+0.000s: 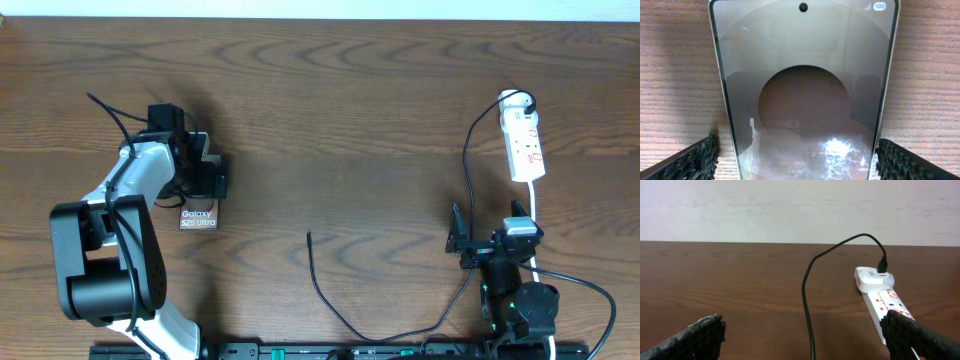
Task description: Plug charger to phone and switch on socket
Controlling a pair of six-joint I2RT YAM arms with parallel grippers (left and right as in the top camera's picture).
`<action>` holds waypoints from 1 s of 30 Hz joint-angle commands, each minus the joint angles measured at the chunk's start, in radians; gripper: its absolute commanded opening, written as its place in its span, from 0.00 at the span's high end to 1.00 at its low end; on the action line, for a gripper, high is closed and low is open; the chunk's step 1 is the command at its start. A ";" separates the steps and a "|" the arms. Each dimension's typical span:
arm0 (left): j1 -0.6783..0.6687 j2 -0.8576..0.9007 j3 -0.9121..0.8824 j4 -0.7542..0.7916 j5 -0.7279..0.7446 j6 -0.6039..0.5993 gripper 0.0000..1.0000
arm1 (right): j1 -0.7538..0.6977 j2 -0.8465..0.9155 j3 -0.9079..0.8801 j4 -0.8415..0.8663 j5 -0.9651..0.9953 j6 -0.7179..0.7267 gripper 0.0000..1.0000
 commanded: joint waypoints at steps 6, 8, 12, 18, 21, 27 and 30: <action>-0.001 0.026 -0.028 -0.032 0.082 0.002 0.02 | 0.000 -0.008 -0.001 -0.004 0.001 0.003 0.01; -0.001 0.026 -0.028 -0.037 0.082 0.002 0.02 | 0.000 -0.008 -0.001 -0.004 0.001 0.003 0.01; -0.001 0.026 -0.028 -0.037 0.079 0.002 0.02 | 0.000 -0.008 -0.001 -0.004 0.001 0.003 0.01; -0.001 0.026 -0.028 -0.019 0.077 0.002 0.02 | 0.000 -0.008 -0.001 -0.004 0.001 0.003 0.01; -0.001 0.026 -0.028 -0.019 0.077 0.002 0.02 | 0.000 -0.008 -0.001 -0.004 0.001 0.003 0.01; -0.001 0.026 -0.035 -0.028 0.078 0.002 0.02 | 0.000 -0.008 -0.001 -0.004 0.001 0.003 0.01; -0.001 0.026 -0.037 -0.034 0.078 0.002 0.02 | 0.000 -0.008 -0.001 -0.004 0.001 0.003 0.01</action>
